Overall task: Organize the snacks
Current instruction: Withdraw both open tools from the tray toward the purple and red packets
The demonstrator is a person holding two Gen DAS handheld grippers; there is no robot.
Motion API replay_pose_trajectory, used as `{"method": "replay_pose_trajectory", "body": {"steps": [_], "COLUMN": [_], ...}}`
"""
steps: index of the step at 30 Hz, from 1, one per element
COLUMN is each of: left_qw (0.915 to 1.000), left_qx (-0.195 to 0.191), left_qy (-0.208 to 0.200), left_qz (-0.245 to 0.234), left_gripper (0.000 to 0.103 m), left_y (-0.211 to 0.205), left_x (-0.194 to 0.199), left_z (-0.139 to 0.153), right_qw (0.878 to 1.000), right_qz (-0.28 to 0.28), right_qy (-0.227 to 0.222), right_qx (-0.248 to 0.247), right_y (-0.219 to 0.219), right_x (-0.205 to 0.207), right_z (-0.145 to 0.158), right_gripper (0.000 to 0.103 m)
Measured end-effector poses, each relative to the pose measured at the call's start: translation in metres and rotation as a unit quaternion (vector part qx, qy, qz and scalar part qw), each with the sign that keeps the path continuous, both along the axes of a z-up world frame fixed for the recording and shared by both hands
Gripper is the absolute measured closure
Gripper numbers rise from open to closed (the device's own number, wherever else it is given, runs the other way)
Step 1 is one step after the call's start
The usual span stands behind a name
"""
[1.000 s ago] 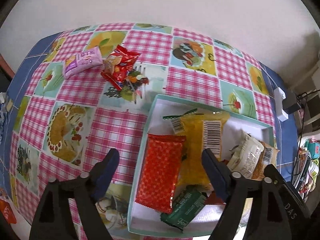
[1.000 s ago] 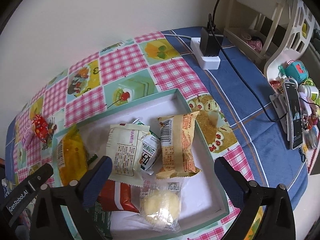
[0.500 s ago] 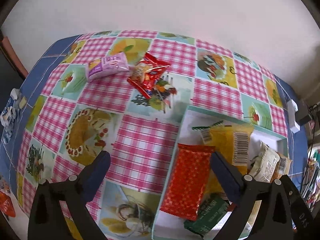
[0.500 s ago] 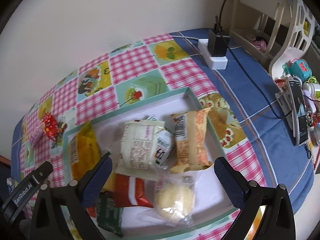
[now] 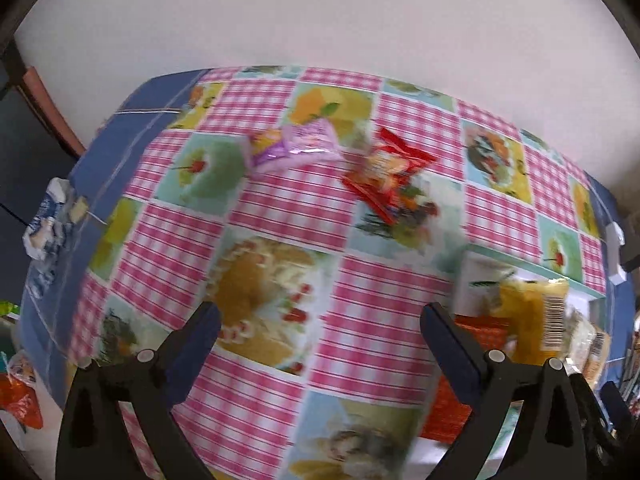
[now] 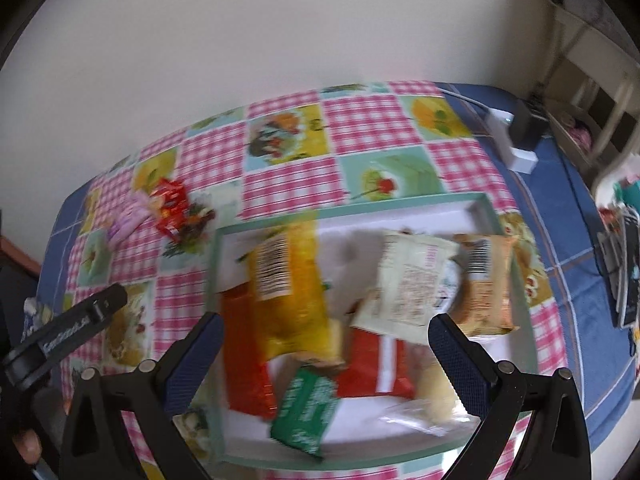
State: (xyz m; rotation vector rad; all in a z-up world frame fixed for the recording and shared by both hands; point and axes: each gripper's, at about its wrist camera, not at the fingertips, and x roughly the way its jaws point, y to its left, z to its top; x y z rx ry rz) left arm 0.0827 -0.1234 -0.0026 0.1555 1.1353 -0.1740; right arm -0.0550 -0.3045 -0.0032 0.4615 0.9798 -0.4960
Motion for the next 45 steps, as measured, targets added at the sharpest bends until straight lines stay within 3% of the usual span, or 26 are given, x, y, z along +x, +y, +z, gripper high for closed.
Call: {"method": "replay_pose_trajectory", "body": {"steps": [11, 35, 45], "left_qw": [0.9986, 0.9955, 0.9987], "left_qx": [0.039, -0.008, -0.026], "left_qy": [0.008, 0.044, 0.043], "left_qz": [0.036, 0.084, 0.008], "left_gripper": [0.003, 0.003, 0.003], "left_y": [0.054, 0.108, 0.098], "left_x": [0.026, 0.065, 0.088], "left_z": [-0.010, -0.025, -0.032], "right_qw": [0.998, 0.993, 0.993], "right_qz": [0.065, 0.110, 0.112], "right_qy": [-0.005, 0.027, 0.025], "right_qx": [-0.005, -0.036, -0.024], "right_y": [0.058, 0.096, 0.089], "right_x": [0.028, 0.080, 0.114], "right_z": [-0.003, -0.025, -0.030], "right_gripper": [0.000, 0.000, 0.000]}}
